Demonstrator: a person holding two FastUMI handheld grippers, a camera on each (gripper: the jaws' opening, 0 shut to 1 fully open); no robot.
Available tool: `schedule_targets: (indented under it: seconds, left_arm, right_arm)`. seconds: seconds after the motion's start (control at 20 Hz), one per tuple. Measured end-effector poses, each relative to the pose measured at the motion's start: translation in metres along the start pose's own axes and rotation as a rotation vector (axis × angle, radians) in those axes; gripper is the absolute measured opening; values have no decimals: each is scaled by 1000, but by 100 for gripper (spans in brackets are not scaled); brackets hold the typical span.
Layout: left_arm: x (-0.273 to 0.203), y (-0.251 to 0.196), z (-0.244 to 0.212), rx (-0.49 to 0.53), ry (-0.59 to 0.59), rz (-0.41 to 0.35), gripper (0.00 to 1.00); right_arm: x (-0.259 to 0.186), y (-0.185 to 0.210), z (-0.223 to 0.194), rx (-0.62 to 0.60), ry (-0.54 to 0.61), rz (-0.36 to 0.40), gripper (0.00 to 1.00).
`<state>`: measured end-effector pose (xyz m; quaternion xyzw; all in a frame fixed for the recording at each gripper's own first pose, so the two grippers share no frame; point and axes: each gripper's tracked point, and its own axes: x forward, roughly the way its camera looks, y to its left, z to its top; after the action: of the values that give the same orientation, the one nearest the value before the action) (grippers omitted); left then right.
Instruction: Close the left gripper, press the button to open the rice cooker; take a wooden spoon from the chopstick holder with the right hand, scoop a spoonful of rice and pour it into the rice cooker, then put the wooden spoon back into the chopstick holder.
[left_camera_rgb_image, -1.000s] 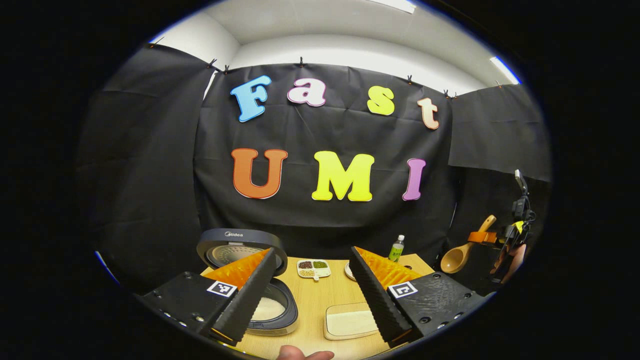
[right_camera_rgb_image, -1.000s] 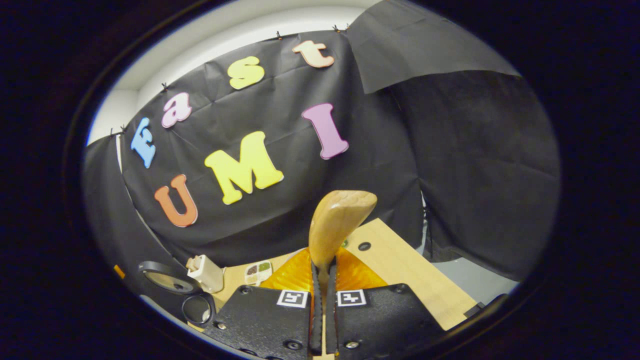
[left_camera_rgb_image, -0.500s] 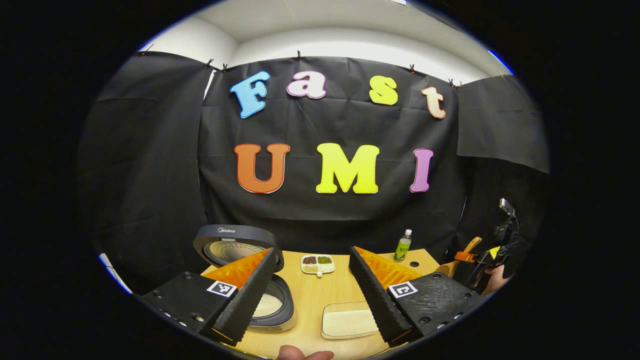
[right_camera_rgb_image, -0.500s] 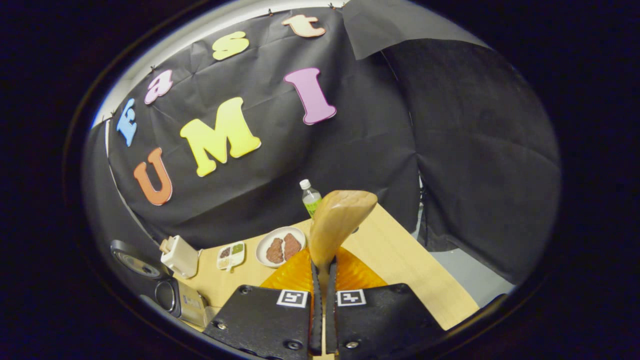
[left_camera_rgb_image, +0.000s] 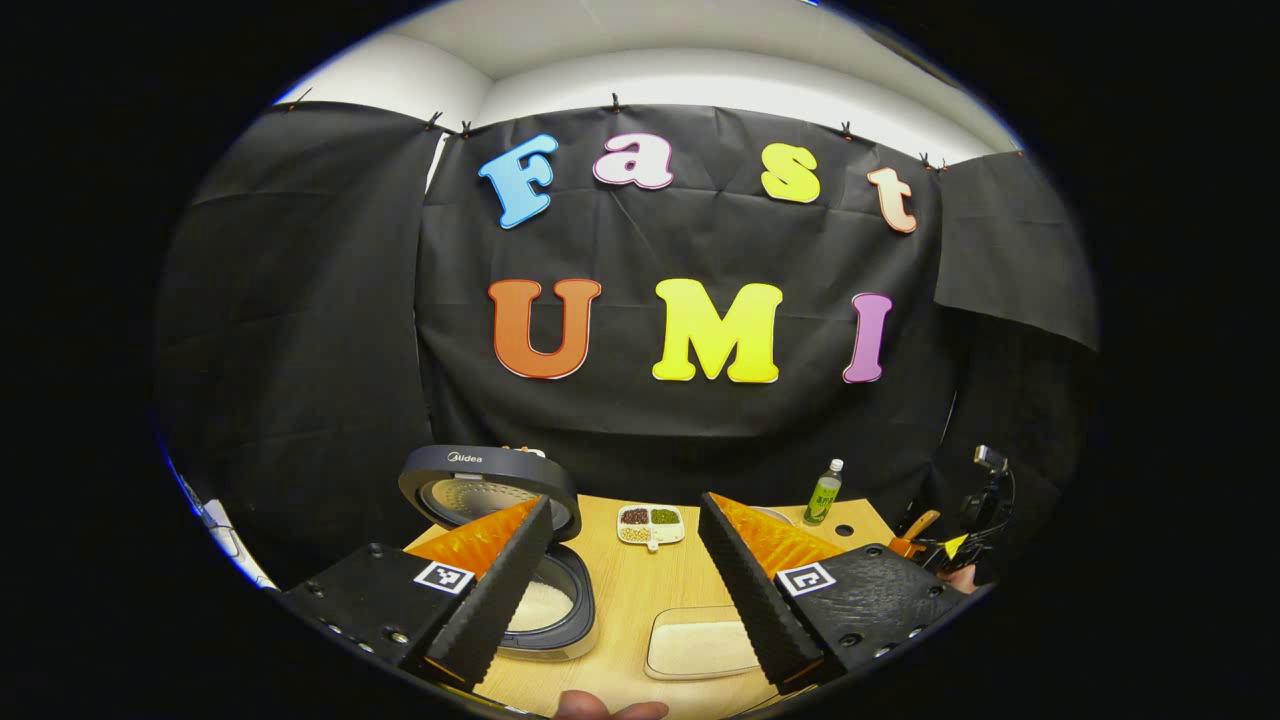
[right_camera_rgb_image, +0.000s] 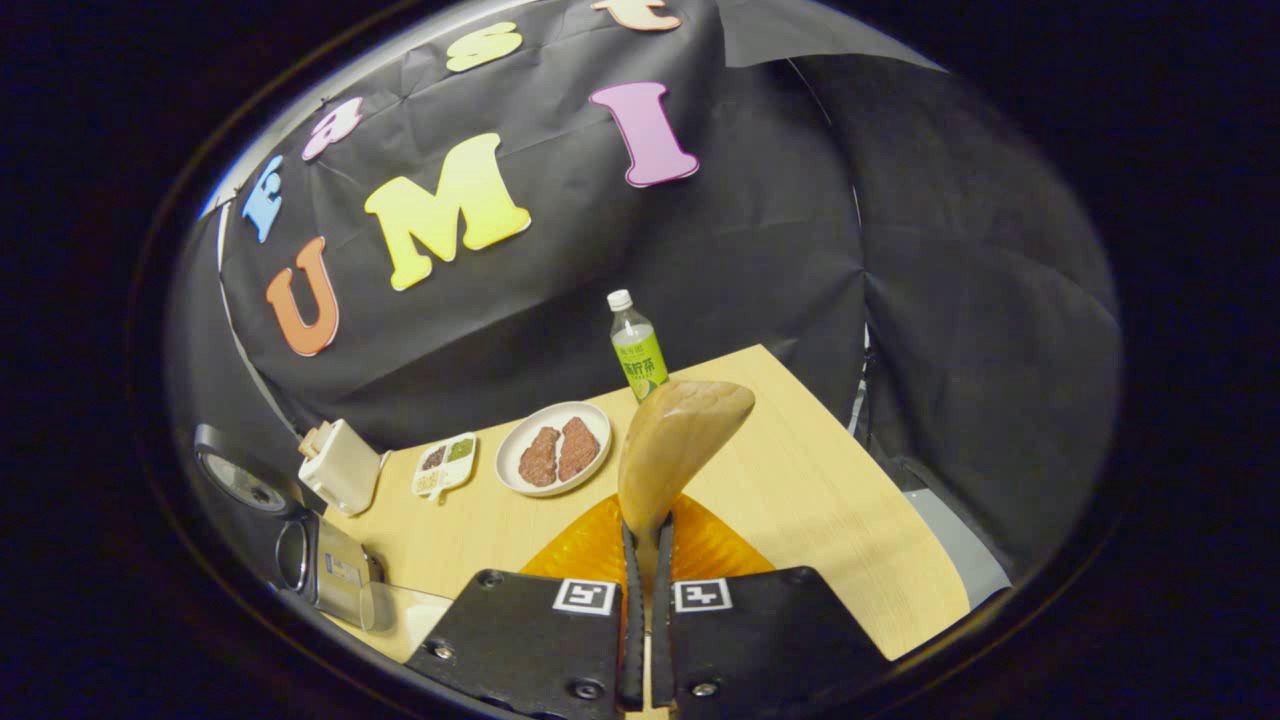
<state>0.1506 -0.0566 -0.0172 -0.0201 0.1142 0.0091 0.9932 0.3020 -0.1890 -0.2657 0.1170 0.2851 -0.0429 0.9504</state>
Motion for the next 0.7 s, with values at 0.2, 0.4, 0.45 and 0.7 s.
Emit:
schedule_targets:
  seconds: [0.2, 0.4, 0.45, 0.7]
  left_arm:
    - [-1, 5, -3, 5, 14, 16, 95]
    - [0, 3, -1, 0, 12, 9, 95]
    - [1, 2, 0, -1, 11, 6, 95]
    - [3, 2, 1, 1, 13, 5, 95]
  right_arm:
    - [14, -5, -20, -33, 9, -5, 10]
    - [28, -8, -32, -42, 16, -24, 11]
    - [30, -10, -34, -42, 17, -25, 11]
    - [35, -10, -41, -41, 7, -5, 17]
